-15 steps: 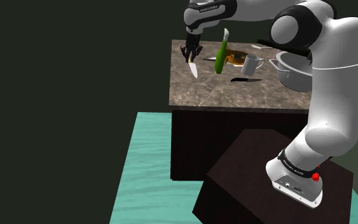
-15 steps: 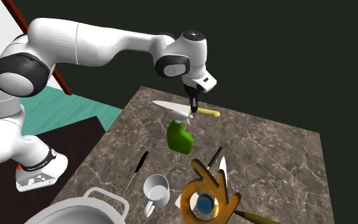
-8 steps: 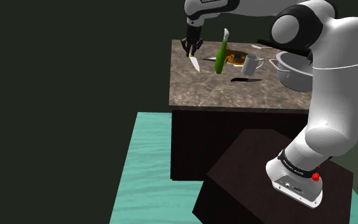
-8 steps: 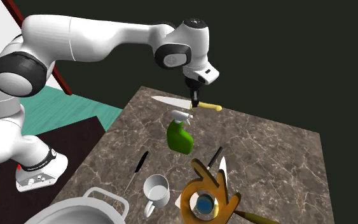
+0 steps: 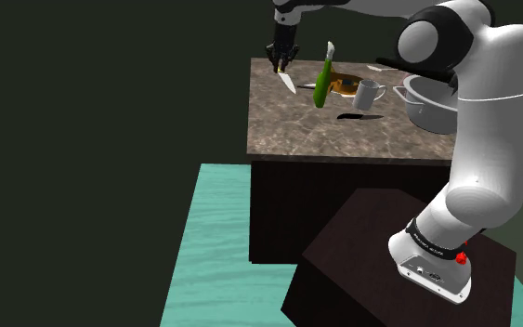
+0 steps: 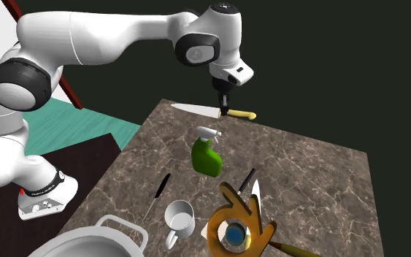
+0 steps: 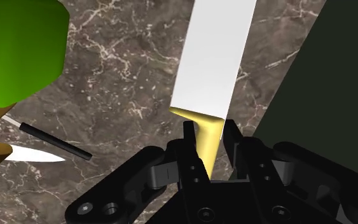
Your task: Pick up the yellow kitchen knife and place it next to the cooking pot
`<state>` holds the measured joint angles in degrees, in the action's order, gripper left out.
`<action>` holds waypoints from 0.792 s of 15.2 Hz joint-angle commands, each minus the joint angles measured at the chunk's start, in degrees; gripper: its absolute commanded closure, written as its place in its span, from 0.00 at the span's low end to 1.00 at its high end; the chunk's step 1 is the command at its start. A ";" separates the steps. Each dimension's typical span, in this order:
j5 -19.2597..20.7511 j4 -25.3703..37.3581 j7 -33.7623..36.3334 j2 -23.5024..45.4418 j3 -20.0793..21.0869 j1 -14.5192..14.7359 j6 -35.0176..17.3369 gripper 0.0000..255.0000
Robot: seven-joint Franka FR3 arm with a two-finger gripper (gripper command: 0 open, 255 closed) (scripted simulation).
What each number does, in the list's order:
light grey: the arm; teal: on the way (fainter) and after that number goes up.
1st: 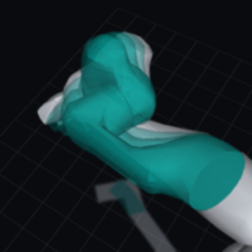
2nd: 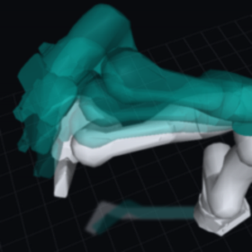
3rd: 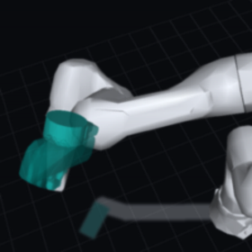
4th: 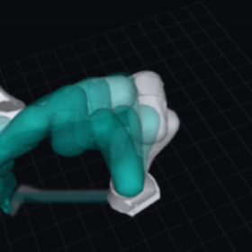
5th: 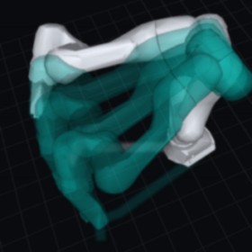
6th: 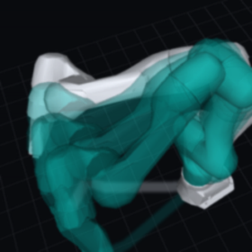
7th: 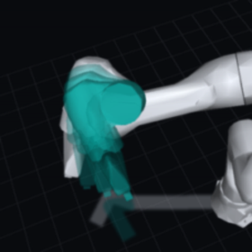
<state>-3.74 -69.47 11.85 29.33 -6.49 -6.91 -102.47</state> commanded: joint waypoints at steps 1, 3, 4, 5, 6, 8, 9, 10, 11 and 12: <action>-0.02 2.20 0.02 0.36 -0.01 -0.11 1.85 1.00; -0.04 4.24 0.06 0.67 -0.01 -0.20 3.58 1.00; -0.05 5.33 0.08 0.87 -0.01 -0.25 4.47 1.00; -0.07 6.46 0.10 1.09 -0.01 -0.30 5.38 1.00; -0.09 7.65 0.12 1.34 0.00 -0.36 6.31 1.00; -0.14 10.21 0.16 1.96 0.01 -0.50 8.26 1.00; -0.17 11.60 0.18 2.33 0.01 -0.57 9.27 1.00; -0.20 13.07 0.20 2.75 0.02 -0.65 10.32 1.00; -0.24 14.63 0.23 3.22 0.03 -0.75 11.41 1.00; -0.29 16.31 0.25 3.76 0.05 -0.85 12.55 1.00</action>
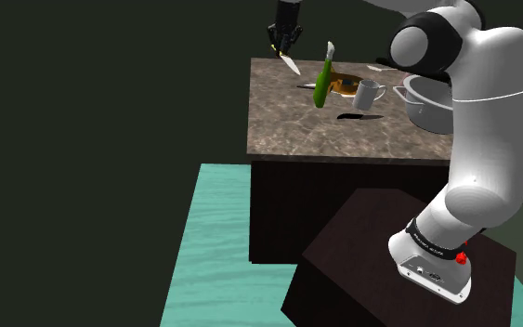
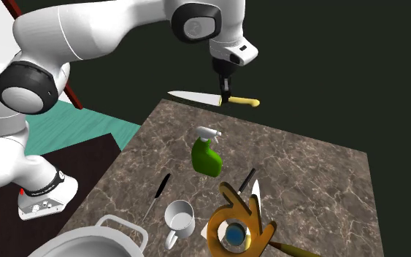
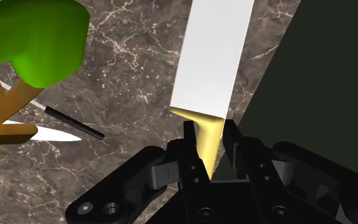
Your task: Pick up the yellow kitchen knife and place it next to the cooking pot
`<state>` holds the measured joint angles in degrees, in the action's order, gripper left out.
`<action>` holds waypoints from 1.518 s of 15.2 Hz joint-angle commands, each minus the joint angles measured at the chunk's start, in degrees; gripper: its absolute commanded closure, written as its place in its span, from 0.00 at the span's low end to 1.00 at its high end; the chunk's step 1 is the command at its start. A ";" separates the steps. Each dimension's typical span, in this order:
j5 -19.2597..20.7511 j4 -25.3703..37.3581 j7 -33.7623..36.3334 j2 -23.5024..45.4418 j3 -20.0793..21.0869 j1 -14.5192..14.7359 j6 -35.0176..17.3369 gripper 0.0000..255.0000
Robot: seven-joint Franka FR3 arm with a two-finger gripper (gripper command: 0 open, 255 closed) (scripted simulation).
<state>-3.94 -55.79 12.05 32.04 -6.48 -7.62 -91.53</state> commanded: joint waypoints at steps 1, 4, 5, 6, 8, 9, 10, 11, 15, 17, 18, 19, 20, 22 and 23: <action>-0.13 4.40 0.09 1.65 0.05 -0.25 2.78 1.00; 0.68 -13.52 -1.17 -9.69 -0.57 0.12 -3.78 1.00; 0.94 -17.97 -1.55 -12.69 -0.76 0.11 -5.24 1.00; 1.20 -22.02 -1.92 -15.49 -0.94 0.07 -6.50 1.00; 1.72 -29.24 -2.64 -20.67 -1.30 -0.09 -8.55 1.00; 1.99 -32.51 -3.00 -23.12 -1.49 -0.21 -9.40 1.00; 2.27 -35.60 -3.36 -25.48 -1.68 -0.34 -10.14 1.00; 2.56 -38.53 -3.72 -27.78 -1.87 -0.50 -10.78 1.00; 3.81 -48.97 -5.20 -36.54 -2.71 -1.33 -12.55 1.00; 4.50 -53.56 -5.98 -40.73 -3.19 -1.84 -13.00 1.00; 4.87 -55.72 -6.38 -42.79 -3.44 -2.12 -13.12 1.00; 5.25 -57.80 -6.79 -44.84 -3.69 -2.44 -13.19 1.00; 5.65 -59.80 -7.22 -46.87 -3.95 -2.76 -13.19 1.00; 6.48 -63.58 -8.10 -50.89 -4.52 -3.47 -13.00 1.00; 6.92 -65.35 -8.57 -52.88 -4.82 -3.85 -12.82 1.00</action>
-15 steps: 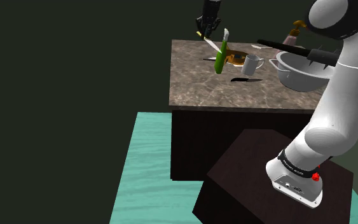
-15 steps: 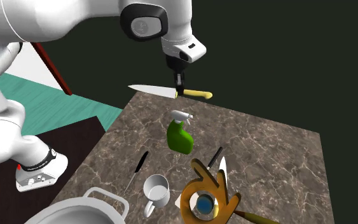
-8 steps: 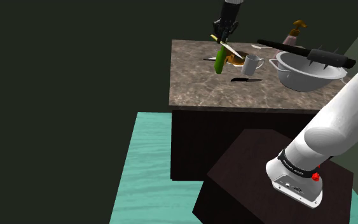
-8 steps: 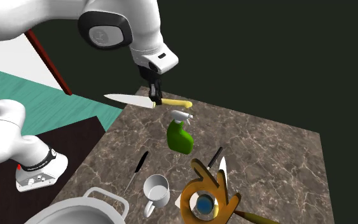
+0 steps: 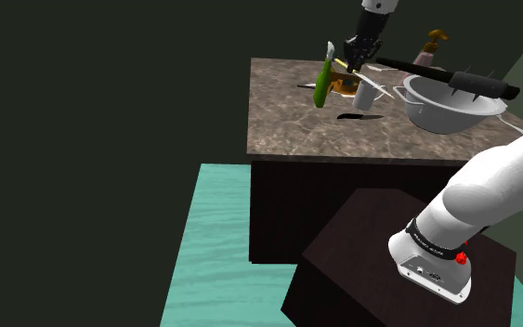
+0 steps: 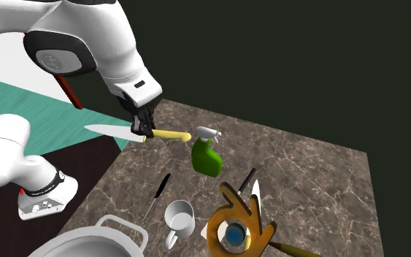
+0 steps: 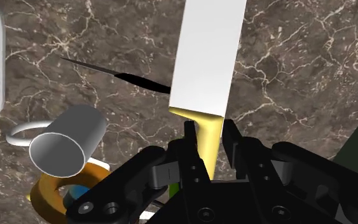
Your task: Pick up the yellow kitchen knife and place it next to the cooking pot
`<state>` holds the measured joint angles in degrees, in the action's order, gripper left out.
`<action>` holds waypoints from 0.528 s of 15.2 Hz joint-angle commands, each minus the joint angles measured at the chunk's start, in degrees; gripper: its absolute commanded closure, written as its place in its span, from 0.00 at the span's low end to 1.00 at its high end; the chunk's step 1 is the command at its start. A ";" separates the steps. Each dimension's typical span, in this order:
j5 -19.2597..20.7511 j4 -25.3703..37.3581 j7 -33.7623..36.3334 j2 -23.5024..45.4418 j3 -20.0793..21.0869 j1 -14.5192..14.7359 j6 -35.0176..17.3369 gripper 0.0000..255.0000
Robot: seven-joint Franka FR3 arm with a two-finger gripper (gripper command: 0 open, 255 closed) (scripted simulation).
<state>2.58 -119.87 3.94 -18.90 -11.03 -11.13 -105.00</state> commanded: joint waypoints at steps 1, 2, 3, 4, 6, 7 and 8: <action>0.85 -2.98 -0.95 -3.93 -0.57 -0.75 0.89 1.00; 1.32 -4.62 -1.45 -5.90 -0.89 -1.18 1.19 1.00; 1.81 -6.19 -1.97 -7.86 -1.23 -1.63 1.54 1.00; 2.31 -7.69 -2.51 -9.82 -1.58 -2.10 1.96 1.00; 3.36 -10.49 -3.66 -13.69 -2.32 -3.11 2.95 1.00; 3.91 -11.79 -4.27 -15.61 -2.71 -3.66 3.52 1.00; 4.07 -12.17 -4.47 -16.19 -2.83 -3.84 3.70 1.00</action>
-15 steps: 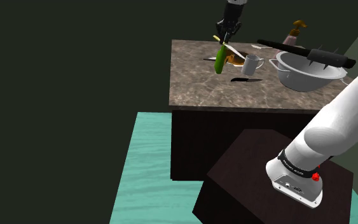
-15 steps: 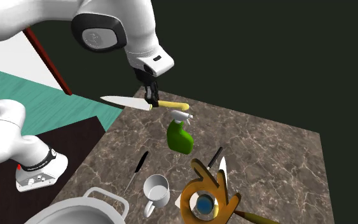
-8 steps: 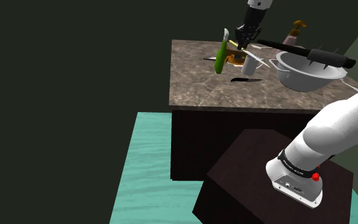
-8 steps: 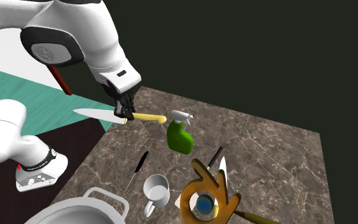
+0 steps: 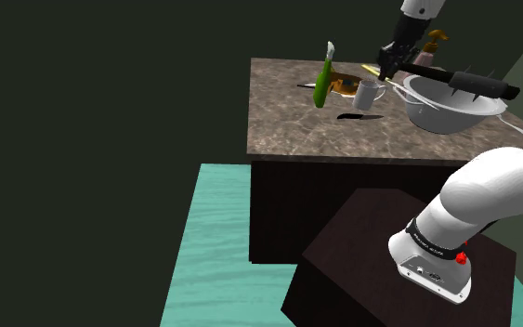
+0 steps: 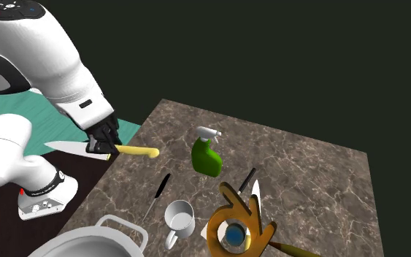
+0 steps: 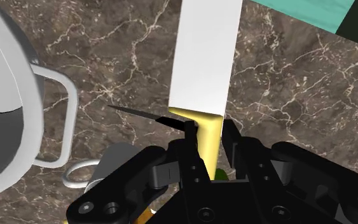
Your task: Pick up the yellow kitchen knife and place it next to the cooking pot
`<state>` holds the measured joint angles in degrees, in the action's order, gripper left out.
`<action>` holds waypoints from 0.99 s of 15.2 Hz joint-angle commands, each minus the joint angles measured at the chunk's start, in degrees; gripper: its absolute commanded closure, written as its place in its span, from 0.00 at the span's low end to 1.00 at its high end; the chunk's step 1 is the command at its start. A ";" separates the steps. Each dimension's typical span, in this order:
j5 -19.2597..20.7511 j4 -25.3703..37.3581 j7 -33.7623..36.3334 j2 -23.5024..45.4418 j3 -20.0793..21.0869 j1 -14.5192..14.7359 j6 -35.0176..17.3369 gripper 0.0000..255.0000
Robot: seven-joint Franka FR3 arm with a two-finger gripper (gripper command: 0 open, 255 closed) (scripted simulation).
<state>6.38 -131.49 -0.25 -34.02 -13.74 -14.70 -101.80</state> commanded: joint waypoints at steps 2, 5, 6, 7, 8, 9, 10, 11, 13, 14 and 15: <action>0.40 -2.16 -0.26 -1.19 -0.26 -0.34 -0.99 1.00; 0.60 -4.51 -0.24 -1.26 -0.50 -0.45 -3.27 1.00; 0.67 -5.28 -0.24 -1.26 -0.58 -0.49 -4.04 1.00; 0.74 -6.03 -0.24 -1.24 -0.66 -0.52 -4.81 1.00; 0.80 -6.78 -0.24 -1.21 -0.75 -0.56 -5.58 1.00; 0.87 -7.51 -0.24 -1.17 -0.84 -0.59 -6.36 1.00; 0.94 -8.24 -0.24 -1.11 -0.93 -0.62 -7.15 1.00; 1.01 -8.96 -0.25 -1.04 -1.02 -0.65 -7.94 1.00; 1.14 -10.36 -0.25 -0.85 -1.21 -0.71 -9.53 1.00; 1.21 -11.05 -0.26 -0.73 -1.31 -0.74 -10.33 1.00; 1.27 -11.73 -0.27 -0.60 -1.42 -0.77 -11.14 1.00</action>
<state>7.63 -142.40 -0.64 -34.79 -15.14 -15.50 -111.93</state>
